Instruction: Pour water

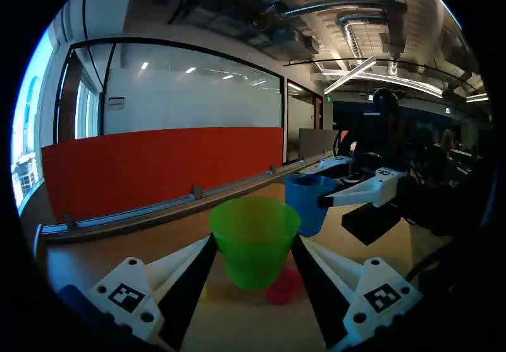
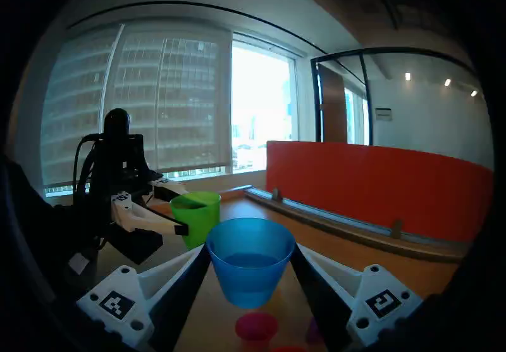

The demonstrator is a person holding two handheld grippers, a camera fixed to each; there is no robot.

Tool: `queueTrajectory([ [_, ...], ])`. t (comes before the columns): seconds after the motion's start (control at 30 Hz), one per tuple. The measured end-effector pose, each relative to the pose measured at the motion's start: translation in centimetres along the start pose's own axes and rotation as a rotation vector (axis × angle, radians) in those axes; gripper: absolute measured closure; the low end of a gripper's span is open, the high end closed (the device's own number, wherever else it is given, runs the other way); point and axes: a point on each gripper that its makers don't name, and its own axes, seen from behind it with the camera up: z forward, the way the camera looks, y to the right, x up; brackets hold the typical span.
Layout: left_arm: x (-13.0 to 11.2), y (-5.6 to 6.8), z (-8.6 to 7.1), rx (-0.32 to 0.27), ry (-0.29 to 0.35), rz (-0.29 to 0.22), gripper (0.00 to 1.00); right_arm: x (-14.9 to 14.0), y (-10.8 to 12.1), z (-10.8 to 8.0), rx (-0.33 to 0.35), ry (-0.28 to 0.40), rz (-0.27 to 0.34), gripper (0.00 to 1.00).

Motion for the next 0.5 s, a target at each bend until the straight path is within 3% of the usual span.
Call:
queueTrajectory([
  [0.5, 0.46, 0.87, 0.15, -0.026, 0.021, -0.006, 0.16, 0.96, 0.18, -0.44, -0.012, 0.068, -0.056, 0.09],
])
